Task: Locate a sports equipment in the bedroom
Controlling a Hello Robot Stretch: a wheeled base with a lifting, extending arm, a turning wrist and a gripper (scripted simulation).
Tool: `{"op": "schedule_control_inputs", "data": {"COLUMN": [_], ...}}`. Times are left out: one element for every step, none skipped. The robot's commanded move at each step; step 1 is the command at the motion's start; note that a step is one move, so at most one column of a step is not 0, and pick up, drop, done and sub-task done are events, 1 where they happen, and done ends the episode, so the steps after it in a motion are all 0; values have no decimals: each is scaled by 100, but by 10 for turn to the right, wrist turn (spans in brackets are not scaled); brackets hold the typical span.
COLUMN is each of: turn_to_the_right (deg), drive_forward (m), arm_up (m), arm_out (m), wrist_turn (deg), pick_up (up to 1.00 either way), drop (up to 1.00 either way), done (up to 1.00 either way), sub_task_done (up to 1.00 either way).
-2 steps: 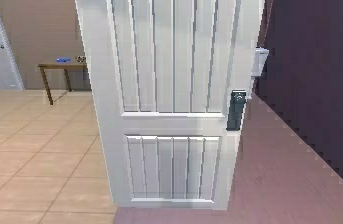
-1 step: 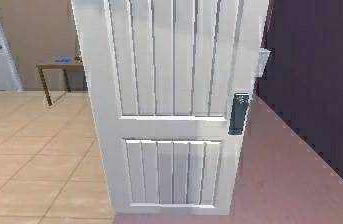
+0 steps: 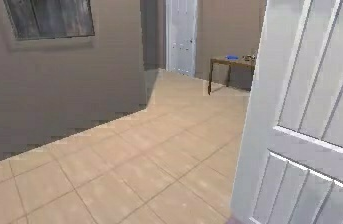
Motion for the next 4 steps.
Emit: {"op": "schedule_control_inputs", "data": {"turn_to_the_right": [-330,0,-90,0], "drive_forward": [0,60,0,30], "arm_up": [0,0,0,0], "arm_out": [0,0,0,0], "wrist_turn": [0,0,0,0], "pick_up": [0,0,0,0], "drop": [0,0,0,0], "done": [0,0,0,0], "sub_task_done": [0,0,0,0]}}
